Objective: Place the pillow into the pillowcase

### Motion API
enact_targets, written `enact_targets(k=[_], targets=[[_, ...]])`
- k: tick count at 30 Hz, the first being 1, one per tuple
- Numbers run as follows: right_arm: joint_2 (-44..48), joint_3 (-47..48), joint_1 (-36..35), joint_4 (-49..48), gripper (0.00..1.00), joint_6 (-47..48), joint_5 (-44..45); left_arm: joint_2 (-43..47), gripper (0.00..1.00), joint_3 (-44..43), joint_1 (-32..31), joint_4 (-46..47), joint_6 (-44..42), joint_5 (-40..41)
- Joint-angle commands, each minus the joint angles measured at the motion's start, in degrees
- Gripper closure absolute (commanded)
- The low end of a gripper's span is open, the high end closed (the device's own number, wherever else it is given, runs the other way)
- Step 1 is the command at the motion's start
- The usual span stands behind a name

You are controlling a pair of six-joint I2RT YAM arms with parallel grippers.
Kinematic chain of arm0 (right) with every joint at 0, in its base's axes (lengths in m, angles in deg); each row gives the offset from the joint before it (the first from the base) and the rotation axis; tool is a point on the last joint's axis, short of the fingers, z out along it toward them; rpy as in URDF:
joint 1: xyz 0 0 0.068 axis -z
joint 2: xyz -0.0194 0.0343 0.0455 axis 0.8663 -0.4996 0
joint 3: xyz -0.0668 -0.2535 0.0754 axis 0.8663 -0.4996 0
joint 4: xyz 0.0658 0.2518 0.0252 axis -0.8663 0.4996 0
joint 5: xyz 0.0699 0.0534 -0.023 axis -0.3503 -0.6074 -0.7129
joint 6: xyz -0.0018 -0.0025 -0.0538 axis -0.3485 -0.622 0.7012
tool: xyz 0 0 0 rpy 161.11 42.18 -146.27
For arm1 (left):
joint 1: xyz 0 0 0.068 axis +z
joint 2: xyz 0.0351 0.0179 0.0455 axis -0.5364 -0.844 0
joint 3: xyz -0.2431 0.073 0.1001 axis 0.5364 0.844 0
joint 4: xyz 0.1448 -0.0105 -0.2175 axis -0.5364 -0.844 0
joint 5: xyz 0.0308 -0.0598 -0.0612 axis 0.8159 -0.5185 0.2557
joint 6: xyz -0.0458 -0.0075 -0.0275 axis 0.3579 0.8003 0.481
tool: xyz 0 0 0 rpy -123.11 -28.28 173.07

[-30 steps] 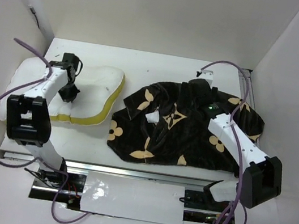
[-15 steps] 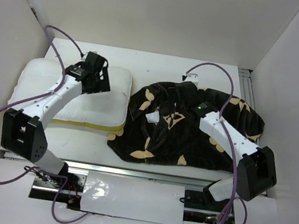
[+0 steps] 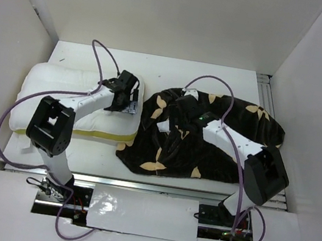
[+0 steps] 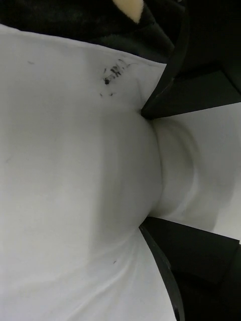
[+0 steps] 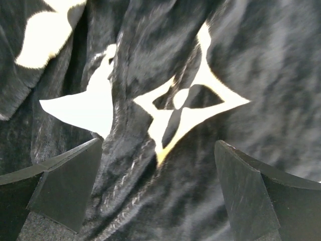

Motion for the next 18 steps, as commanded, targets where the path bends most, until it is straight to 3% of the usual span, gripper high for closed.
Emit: enact_targets(k=[1,2,3,4,5,6,11,17,18], targets=[[-2.0,-0.5,-1.1,-3.1,0.0,-3.3,1.2,-4.4,0.11,0.0,-0.7,1.4,1.1,-2.5],[-3.2,-1.0,-1.1,-3.7,0.0,-4.9,1.2,-4.4,0.19,1.7,-0.7,1.4,1.8,-2.5],[-3.2,-1.5,-1.6,-3.7,0.0,-5.0,1.2,-5.0,0.45,2.8,-0.7,2.9,2.5,-3.0],[-3.9,-1.5,-1.6,-5.6,0.01,-5.7,-0.6,-5.0,0.61,5.1,-0.7,4.0,3.1,-4.0],[-4.6,-2.3,-2.1,-6.6,0.01,-5.7,-1.3,-5.0,0.86,6.0,-0.7,4.8,3.1,-4.0],[-4.6,-3.1,-2.1,-7.6,0.03,-6.3,-1.8,-5.0,1.0,6.6,-0.7,4.8,5.1,-3.5],[-8.2,-2.4,-2.7,-10.5,0.07,-7.6,0.3,-1.4,1.0,8.4,-0.7,4.8,6.7,1.9],[-13.2,1.6,-4.7,-10.5,0.15,-8.4,4.4,12.4,1.0,9.7,-0.7,4.3,7.9,8.0],[-14.0,1.6,-5.4,-9.3,0.21,-9.9,7.0,14.2,1.0,11.4,-0.7,4.3,7.9,8.0]])
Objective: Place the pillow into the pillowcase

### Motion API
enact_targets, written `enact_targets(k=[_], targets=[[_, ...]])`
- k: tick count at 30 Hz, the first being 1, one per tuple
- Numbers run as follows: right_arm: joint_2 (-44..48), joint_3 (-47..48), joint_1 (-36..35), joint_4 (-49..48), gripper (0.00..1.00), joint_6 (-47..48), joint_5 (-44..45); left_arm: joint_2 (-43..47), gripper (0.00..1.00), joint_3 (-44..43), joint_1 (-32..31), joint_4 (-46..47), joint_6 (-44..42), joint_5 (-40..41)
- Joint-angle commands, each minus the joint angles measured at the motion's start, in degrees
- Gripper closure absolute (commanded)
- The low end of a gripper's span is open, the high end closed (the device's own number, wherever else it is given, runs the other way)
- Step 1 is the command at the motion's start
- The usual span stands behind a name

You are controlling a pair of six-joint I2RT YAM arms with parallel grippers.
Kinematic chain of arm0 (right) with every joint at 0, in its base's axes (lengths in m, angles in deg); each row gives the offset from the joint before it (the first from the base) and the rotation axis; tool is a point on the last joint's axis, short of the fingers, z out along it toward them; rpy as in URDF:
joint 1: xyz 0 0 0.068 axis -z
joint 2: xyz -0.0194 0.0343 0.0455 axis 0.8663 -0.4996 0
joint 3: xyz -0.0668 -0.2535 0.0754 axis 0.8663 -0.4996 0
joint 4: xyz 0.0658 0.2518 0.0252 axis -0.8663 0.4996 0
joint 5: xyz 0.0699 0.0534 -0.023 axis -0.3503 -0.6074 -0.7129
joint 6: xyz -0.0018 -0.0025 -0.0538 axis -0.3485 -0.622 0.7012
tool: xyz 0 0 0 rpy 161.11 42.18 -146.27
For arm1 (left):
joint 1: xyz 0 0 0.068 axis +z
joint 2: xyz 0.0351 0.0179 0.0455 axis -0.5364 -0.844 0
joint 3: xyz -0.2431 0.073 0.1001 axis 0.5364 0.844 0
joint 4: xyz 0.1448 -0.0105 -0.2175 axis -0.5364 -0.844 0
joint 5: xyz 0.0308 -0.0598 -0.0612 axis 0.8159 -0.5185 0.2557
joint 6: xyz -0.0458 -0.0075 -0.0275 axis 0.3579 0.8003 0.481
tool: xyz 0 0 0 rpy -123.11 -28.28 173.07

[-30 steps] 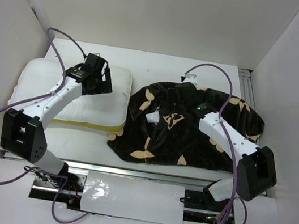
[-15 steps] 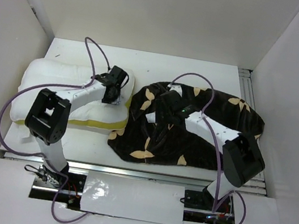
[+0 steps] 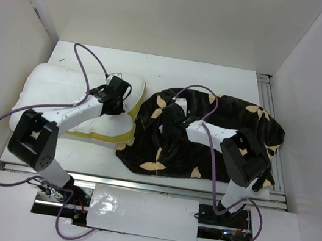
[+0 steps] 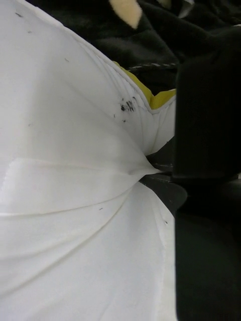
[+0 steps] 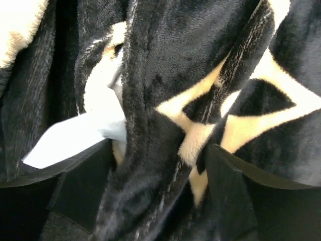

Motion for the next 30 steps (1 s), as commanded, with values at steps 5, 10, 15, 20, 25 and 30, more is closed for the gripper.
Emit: enact_targets(k=[5,10,15,20,25,30], targets=[[-1.7,5.6,-2.9,4.1,0.5,-7.3,14.3,17.9,1.0,5.4,-1.0,-1.1,2.4,3.5],[0.9,6.9,-4.7,8.9,0.39,-8.0,17.6,23.9,1.0,6.0,-2.7,0.2,0.4,3.5],[2.4,4.9,-4.7,7.4,0.49,-8.6,16.3,25.1,1.0,4.8,-5.1,0.9,-0.4,3.5],[1.2,4.9,-2.7,8.0,0.9,-8.9,15.8,27.5,1.0,4.3,-7.7,-0.7,0.2,4.2],[3.2,4.2,-2.2,4.5,0.88,-5.9,12.2,28.7,1.0,4.8,-9.7,0.0,-0.4,4.9],[5.5,1.5,-0.6,-1.2,0.8,-4.7,4.3,28.7,1.0,4.8,-10.3,-0.6,0.2,4.3]])
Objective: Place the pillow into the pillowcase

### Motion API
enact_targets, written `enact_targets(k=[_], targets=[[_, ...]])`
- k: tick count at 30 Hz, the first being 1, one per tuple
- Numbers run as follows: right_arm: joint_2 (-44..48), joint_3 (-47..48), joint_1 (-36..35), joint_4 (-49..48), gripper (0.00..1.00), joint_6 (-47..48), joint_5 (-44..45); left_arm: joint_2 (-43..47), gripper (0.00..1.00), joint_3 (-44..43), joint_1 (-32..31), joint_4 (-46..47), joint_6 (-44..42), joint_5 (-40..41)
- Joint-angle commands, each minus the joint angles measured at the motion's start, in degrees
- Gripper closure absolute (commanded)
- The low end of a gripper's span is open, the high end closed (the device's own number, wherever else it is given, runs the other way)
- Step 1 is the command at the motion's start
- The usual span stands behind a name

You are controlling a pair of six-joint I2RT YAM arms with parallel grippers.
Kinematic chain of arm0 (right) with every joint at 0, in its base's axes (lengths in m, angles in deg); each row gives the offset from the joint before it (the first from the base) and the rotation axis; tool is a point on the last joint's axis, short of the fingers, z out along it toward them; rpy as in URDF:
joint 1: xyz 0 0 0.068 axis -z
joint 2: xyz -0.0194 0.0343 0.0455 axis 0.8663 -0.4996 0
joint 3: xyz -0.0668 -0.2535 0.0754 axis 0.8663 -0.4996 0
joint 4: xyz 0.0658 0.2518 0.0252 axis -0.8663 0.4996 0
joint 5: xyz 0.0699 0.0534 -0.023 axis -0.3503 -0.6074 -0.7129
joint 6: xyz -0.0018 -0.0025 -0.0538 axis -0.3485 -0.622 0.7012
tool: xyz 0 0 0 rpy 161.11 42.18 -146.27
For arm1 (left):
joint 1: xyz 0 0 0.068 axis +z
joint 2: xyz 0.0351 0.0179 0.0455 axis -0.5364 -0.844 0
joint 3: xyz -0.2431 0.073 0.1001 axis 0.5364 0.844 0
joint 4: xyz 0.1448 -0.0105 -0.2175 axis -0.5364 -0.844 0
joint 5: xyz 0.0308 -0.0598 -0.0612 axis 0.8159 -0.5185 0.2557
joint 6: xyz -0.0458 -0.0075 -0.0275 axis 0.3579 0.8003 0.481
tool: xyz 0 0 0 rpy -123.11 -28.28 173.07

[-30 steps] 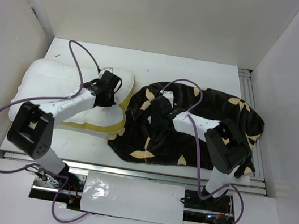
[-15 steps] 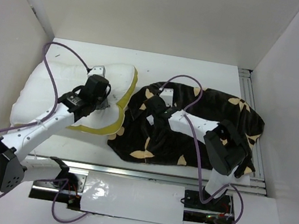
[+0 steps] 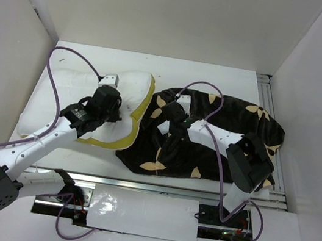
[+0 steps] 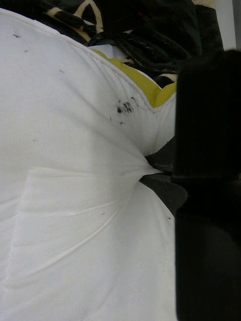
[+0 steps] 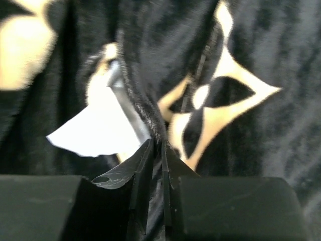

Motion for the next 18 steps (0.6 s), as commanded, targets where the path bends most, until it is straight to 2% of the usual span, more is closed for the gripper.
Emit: enact_targets(k=[1,4,7,12,13,14,15,16,18], targets=[[2.4,0.0,1.1,-5.6,0.8,1.3,-5.0,1.7,1.0,-1.9,-0.6,4.6,-0.1,2.5],[-1.3,2.4,1.1,-3.8,0.78,1.3,-2.7,1.7,1.0,-1.9,-1.1,4.6,0.5,2.5],[-3.9,3.5,1.1,-1.8,0.56,0.3,-1.0,2.3,1.0,-1.3,-1.1,4.6,0.5,2.5],[-4.4,4.2,1.1,0.2,0.5,-0.6,1.0,2.3,1.0,-1.3,-1.6,3.4,1.0,3.1],[-4.4,4.2,1.1,0.2,0.51,-2.1,1.6,2.3,1.0,-1.3,-1.6,3.4,1.0,3.1],[-4.4,4.2,1.1,1.2,0.6,-2.9,3.2,2.3,1.0,-1.3,-1.6,3.4,1.0,3.1],[-4.4,4.2,1.1,2.5,0.69,-4.2,4.0,2.3,1.0,-1.3,-1.6,3.4,1.0,3.1],[-3.8,4.2,1.1,3.1,0.85,-5.1,4.9,2.3,1.0,-1.3,-1.6,3.4,1.0,3.1],[-2.1,3.7,1.1,3.1,0.91,-5.9,6.8,2.3,1.0,-1.3,-1.6,3.4,1.0,3.1]])
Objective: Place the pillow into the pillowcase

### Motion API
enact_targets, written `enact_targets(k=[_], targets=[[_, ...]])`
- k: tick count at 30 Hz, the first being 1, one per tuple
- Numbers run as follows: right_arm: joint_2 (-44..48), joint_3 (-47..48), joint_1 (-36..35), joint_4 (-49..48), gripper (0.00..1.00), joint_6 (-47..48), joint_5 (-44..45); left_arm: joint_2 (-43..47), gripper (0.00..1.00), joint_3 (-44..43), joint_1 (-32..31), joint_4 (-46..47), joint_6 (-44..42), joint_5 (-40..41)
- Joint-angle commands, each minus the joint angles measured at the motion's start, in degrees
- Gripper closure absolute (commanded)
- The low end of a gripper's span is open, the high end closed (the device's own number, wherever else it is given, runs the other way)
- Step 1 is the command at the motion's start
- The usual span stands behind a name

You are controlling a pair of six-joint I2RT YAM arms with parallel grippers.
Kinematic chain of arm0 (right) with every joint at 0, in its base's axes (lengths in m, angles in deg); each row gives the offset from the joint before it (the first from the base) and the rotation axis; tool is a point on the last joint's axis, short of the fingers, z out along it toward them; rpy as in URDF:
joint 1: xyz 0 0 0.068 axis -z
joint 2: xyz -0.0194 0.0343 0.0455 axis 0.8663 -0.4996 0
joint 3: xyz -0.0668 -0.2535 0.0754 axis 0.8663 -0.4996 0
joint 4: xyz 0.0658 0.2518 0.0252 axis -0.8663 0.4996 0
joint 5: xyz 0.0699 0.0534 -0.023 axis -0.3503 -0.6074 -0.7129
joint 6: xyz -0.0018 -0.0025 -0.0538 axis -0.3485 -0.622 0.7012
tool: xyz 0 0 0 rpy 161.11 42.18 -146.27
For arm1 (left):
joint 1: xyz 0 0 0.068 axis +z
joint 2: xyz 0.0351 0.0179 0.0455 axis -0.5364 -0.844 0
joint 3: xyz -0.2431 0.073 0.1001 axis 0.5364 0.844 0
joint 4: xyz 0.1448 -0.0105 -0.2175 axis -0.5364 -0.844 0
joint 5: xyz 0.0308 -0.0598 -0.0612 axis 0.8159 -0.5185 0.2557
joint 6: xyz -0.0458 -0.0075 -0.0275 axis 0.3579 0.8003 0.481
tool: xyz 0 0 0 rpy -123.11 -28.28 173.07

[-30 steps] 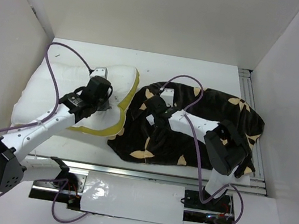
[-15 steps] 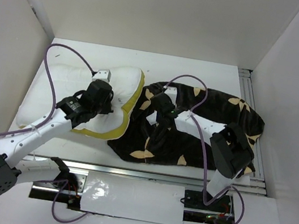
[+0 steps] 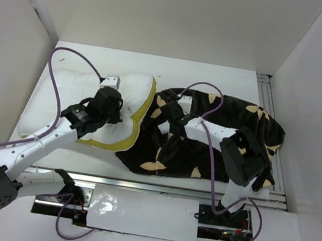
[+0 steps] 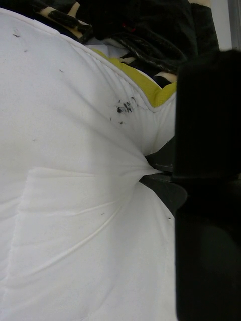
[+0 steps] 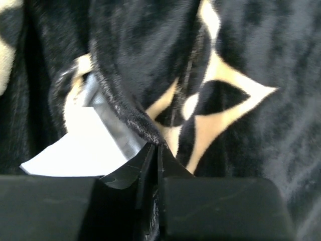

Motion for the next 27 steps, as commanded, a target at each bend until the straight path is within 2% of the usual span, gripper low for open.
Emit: enact_targets(k=[1,2,5,11,14,19,24,27], targets=[[2.7,1.7,0.2,2.8,0.96,-3.3,5.9,2.3,1.0,-1.3,-0.3,4.2,0.8,2.7],[3.2,1.7,0.2,2.8,1.0,-4.0,7.0,1.7,1.0,-1.3,-0.3,4.8,0.0,2.2],[5.3,2.3,-0.3,4.2,1.0,-3.4,7.5,1.1,1.0,-1.9,-1.0,6.4,-2.4,2.2],[12.0,3.9,-0.3,5.5,1.0,0.7,4.6,-0.6,1.0,-3.0,-8.1,11.4,-12.5,-0.4],[16.4,2.4,0.2,5.5,1.0,1.3,4.6,-0.6,1.0,-0.6,-11.7,13.3,-16.2,-2.9],[22.9,-0.4,2.1,2.2,1.0,3.4,-1.4,-0.1,1.0,4.7,-15.7,15.9,-20.7,-8.4],[26.4,-0.9,2.6,2.2,1.0,3.4,-2.1,0.5,1.0,7.8,-17.7,14.7,-20.4,-7.6],[29.7,-2.6,2.6,0.9,1.0,5.3,-4.1,-2.0,1.0,7.8,-18.2,14.7,-18.6,-6.4]])
